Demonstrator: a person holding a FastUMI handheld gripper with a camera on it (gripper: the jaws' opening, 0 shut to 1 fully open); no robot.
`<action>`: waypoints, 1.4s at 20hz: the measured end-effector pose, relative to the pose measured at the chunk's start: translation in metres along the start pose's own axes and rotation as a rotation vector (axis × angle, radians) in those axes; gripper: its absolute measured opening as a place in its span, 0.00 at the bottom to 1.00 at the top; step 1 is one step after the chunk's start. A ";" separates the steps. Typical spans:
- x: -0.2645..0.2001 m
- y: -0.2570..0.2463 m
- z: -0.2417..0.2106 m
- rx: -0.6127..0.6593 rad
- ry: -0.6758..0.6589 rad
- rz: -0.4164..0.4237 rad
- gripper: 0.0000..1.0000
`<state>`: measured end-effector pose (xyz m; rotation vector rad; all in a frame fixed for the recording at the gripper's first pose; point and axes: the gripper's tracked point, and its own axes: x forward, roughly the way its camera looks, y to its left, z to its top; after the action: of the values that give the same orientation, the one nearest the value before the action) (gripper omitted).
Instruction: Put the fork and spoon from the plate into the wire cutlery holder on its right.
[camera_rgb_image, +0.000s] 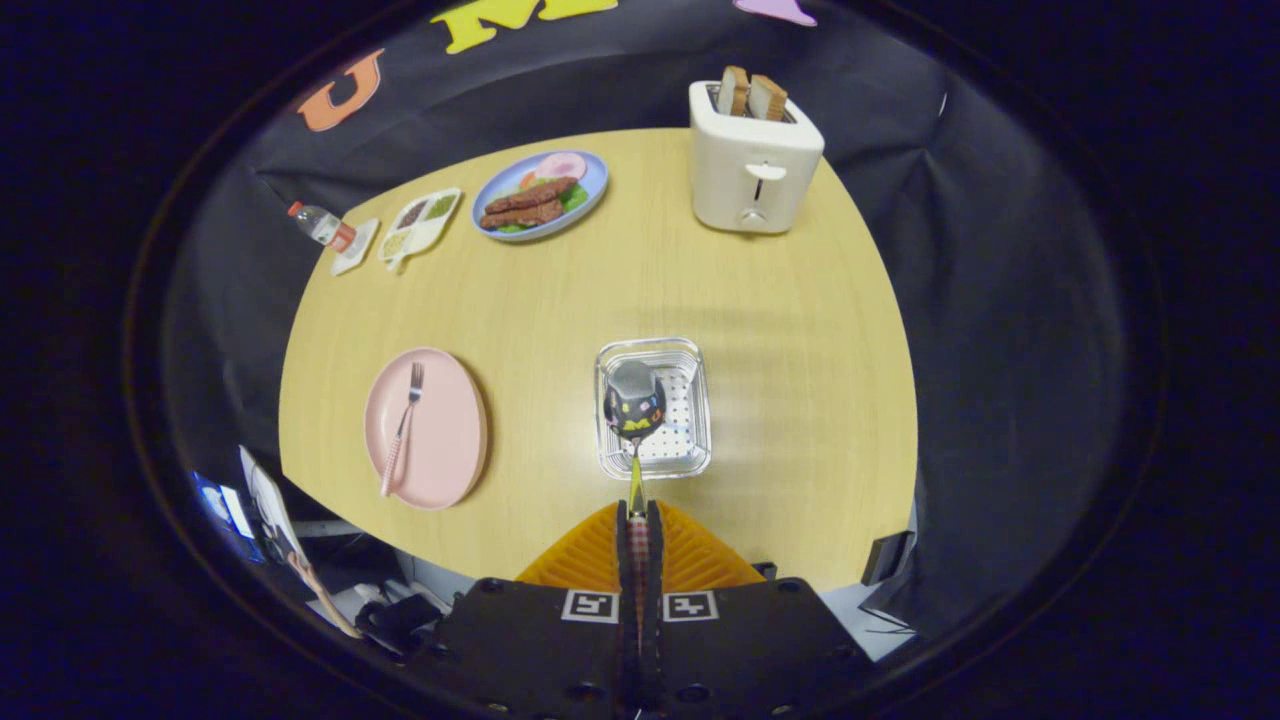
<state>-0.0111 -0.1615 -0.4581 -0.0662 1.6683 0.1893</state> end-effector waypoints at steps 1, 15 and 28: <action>0.004 -0.003 0.002 -0.009 0.046 -0.011 0.01; 0.049 0.011 0.047 -0.079 0.270 -0.072 0.02; 0.039 0.022 0.053 -0.006 0.209 -0.055 0.12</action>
<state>0.0336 -0.1281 -0.4995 -0.1404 1.8718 0.1497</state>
